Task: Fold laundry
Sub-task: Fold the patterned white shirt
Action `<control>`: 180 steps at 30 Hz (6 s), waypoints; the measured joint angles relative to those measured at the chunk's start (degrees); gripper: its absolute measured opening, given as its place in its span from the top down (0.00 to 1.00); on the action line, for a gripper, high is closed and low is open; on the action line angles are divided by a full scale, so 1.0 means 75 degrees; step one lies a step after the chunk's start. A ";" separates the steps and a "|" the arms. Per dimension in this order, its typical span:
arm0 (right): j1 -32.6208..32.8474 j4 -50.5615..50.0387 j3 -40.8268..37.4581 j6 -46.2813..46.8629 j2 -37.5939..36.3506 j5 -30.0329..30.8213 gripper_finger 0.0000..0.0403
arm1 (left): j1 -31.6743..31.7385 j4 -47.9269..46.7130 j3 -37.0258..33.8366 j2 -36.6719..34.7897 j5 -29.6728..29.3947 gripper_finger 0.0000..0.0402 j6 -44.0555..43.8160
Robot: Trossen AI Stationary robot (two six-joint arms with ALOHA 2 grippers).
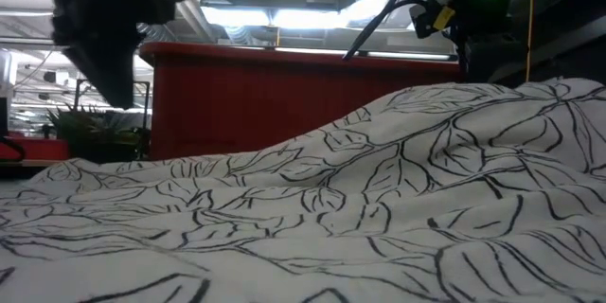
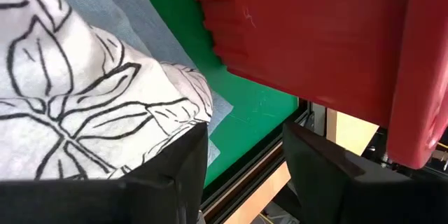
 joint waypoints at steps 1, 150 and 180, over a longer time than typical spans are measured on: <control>0.0000 0.0000 0.0000 0.0000 0.0000 -0.0001 0.54 | 0.0126 0.0083 -0.0003 0.0000 -0.0002 0.60 0.0140; -0.1349 0.2460 -0.0670 -0.3995 -0.0431 -0.2438 0.55 | 0.1110 0.4505 -0.2757 0.0006 0.1740 0.96 0.1897; -0.1346 0.2667 -0.1467 -0.4189 -0.0393 -0.2209 0.93 | 0.1105 0.4508 -0.2757 -0.0048 0.1677 0.99 0.1905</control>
